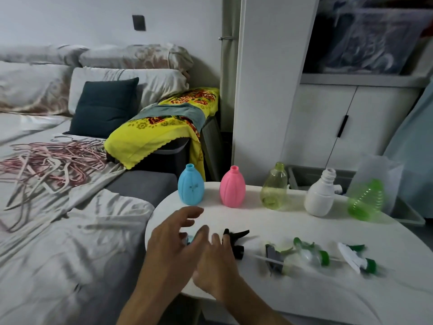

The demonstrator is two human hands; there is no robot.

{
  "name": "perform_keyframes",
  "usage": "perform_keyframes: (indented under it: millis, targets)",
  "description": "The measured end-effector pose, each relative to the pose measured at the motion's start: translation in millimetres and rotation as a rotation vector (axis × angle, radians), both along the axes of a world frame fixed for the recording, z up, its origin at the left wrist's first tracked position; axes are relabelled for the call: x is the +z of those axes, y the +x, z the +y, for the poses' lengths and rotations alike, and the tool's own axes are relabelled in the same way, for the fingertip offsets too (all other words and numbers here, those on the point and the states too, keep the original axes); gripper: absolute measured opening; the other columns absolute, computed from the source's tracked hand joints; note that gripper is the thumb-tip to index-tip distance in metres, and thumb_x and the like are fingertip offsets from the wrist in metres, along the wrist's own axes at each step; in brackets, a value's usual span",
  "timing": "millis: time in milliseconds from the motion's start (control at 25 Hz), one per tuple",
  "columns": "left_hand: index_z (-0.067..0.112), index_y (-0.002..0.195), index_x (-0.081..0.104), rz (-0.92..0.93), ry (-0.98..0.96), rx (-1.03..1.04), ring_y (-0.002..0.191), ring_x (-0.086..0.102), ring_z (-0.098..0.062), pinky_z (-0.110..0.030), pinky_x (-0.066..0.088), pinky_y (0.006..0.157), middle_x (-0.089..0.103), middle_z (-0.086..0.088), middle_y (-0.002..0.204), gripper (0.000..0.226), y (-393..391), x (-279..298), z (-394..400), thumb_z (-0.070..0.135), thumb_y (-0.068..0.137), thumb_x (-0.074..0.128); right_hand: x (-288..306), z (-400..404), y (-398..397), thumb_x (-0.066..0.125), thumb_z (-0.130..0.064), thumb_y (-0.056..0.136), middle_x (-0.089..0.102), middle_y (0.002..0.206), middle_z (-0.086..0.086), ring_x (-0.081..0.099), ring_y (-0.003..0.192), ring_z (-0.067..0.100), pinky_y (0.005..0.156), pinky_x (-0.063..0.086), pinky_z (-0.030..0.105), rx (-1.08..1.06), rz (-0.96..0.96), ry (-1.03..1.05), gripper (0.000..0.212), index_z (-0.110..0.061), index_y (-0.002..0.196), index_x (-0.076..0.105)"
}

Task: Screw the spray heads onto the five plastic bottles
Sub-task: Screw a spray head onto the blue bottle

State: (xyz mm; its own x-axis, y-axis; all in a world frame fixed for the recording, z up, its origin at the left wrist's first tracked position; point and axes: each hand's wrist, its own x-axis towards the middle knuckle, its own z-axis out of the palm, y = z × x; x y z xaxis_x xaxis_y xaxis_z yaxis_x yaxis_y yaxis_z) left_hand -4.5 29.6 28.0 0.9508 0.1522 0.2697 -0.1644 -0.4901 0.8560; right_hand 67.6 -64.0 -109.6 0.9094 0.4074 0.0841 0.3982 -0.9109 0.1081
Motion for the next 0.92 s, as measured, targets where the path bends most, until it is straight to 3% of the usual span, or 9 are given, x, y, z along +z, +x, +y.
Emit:
perform_keyframes:
  millis: [160,320,400,480,560,600,720,800,920]
  targets:
    - [0.034,0.101,0.07,-0.1,-0.105,0.014,0.099,0.064,0.001,-0.03,0.055,0.08,0.071,0.018,0.1,0.03,-1,8,5,0.01,0.084,0.072,15,14,-5,0.052,-0.04,0.082,0.06,0.117,0.017,0.048,0.107,0.036,0.097,0.021,0.059,-0.011,0.027,-0.016,0.051,-0.01,0.123,0.05]
    - [0.031,0.103,0.069,-0.188,0.032,-0.026,0.104,0.06,-0.001,-0.024,0.05,0.077,0.066,0.021,0.106,0.034,-2,4,-12,0.007,0.08,0.075,25,21,-8,0.052,-0.029,0.095,0.061,0.122,0.017,0.048,0.113,0.036,0.103,0.024,0.055,-0.054,0.084,0.044,0.034,-0.008,0.123,0.054]
    - [0.037,0.103,0.068,-0.189,0.059,-0.013,0.101,0.06,0.004,-0.018,0.05,0.07,0.066,0.022,0.103,0.032,11,5,-4,0.015,0.081,0.075,37,11,-11,0.057,-0.03,0.091,0.067,0.112,0.016,0.054,0.107,0.033,0.098,0.032,0.05,-0.067,0.018,0.144,0.03,-0.011,0.114,0.062]
    - [0.041,0.097,0.069,-0.139,-0.072,0.02,0.089,0.064,0.007,-0.013,0.05,0.059,0.07,0.016,0.095,0.026,49,5,16,0.018,0.085,0.072,61,-19,-15,0.067,-0.042,0.08,0.072,0.093,0.008,0.062,0.091,0.026,0.085,0.044,0.04,-0.117,-0.092,0.411,0.029,-0.02,0.097,0.069]
    - [0.034,0.094,0.068,-0.062,-0.182,0.107,0.081,0.067,-0.001,-0.019,0.05,0.06,0.073,0.005,0.097,0.023,104,-5,39,0.012,0.086,0.071,89,-59,-14,0.064,-0.045,0.084,0.072,0.097,-0.004,0.063,0.093,0.014,0.078,0.047,0.032,-0.14,0.068,0.832,0.024,-0.028,0.102,0.065]
    - [0.028,0.099,0.064,-0.005,-0.2,0.15,0.088,0.067,-0.011,-0.029,0.051,0.066,0.071,-0.004,0.104,0.025,133,-16,45,0.009,0.084,0.073,97,-83,-10,0.064,-0.043,0.086,0.072,0.1,-0.009,0.063,0.095,0.006,0.077,0.047,0.027,-0.135,0.196,1.059,0.02,-0.033,0.103,0.063]
    - [0.017,0.129,0.048,0.186,-0.091,0.236,0.114,0.055,-0.03,-0.045,0.049,0.09,0.053,-0.017,0.136,0.067,200,-61,40,0.02,0.074,0.085,116,-143,-14,0.073,-0.048,0.076,0.074,0.104,-0.017,0.065,0.092,-0.004,0.078,0.047,0.025,-0.22,0.376,1.532,0.023,-0.046,0.099,0.066]
    - [0.017,0.146,0.033,0.196,-0.007,0.312,0.129,0.043,-0.033,-0.05,0.042,0.103,0.04,-0.015,0.148,0.103,227,-87,29,0.037,0.063,0.091,111,-164,-14,0.078,-0.055,0.058,0.077,0.102,-0.011,0.069,0.087,0.003,0.078,0.051,0.033,-0.292,0.402,1.724,0.039,-0.045,0.095,0.073]
    - [0.022,0.148,0.027,0.116,-0.097,0.352,0.129,0.042,-0.031,-0.051,0.041,0.106,0.039,-0.011,0.144,0.114,254,-112,13,0.042,0.057,0.092,92,-178,-4,0.09,-0.06,0.033,0.079,0.091,-0.007,0.071,0.08,0.006,0.069,0.052,0.032,-0.299,0.393,1.824,0.065,-0.038,0.093,0.079]
